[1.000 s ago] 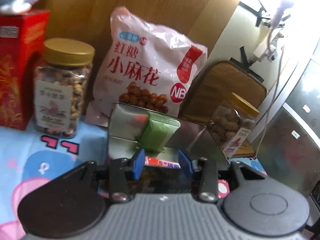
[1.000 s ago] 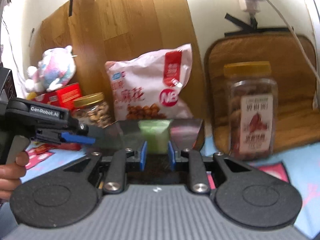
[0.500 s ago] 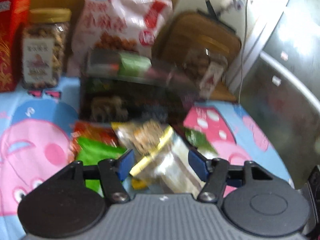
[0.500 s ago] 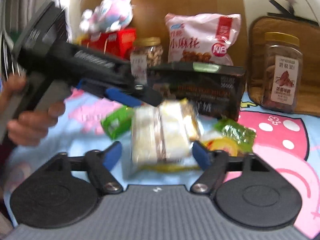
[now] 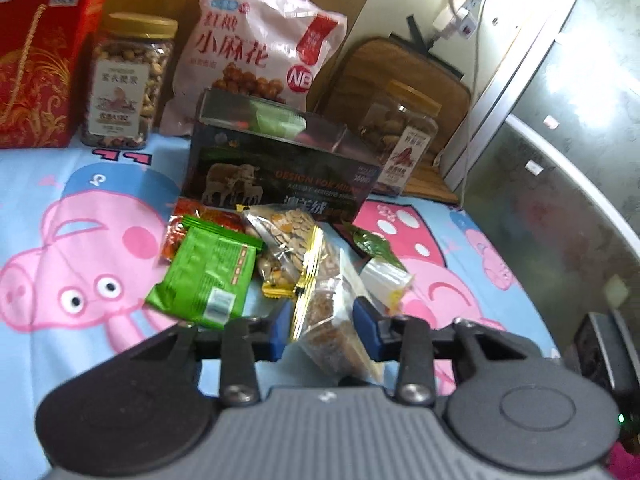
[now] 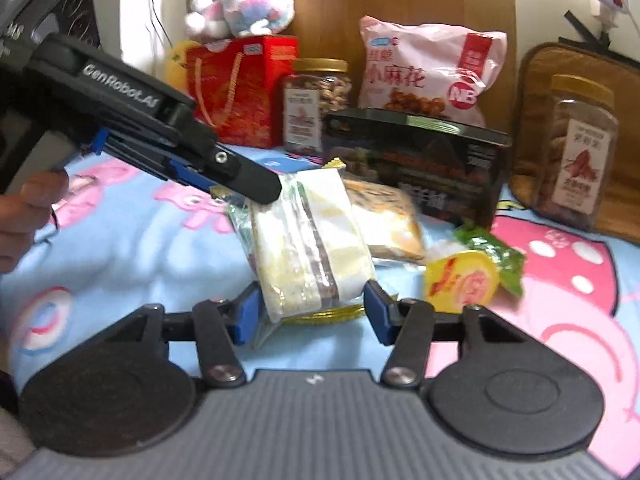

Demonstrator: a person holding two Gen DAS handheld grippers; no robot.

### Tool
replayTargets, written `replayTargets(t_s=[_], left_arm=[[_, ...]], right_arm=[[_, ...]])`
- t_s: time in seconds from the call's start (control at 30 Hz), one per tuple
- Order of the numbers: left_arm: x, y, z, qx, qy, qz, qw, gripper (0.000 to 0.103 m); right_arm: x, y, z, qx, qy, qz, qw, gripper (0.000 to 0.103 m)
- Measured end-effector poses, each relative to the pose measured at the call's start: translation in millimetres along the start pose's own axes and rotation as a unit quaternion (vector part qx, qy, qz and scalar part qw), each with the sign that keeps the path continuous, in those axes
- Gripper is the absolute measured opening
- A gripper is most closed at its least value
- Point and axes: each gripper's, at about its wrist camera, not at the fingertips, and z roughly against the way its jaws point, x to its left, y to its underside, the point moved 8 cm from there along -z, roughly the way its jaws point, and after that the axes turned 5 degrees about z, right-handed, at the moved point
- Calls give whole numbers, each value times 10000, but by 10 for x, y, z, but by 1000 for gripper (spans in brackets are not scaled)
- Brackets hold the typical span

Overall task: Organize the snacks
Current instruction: 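Grasp the clear bag of cake with the left gripper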

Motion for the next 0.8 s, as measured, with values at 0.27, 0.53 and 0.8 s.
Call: replayTargets(t_s=[0.27,0.53,0.8], left_arm=[[-390,-182,323,-336,824,-164,9959,33],[-257,-167,146,-182,613,33,9979,34],[-182,-32,-77,182,520,43,9985,40]], right_arm=[[-232,16,-124,199,-2660,-3381,9025,56],[-588,-86,239,-484,-996,-2767,9546,61],[-609,108,249,-217,-429,-2254,9731,61]])
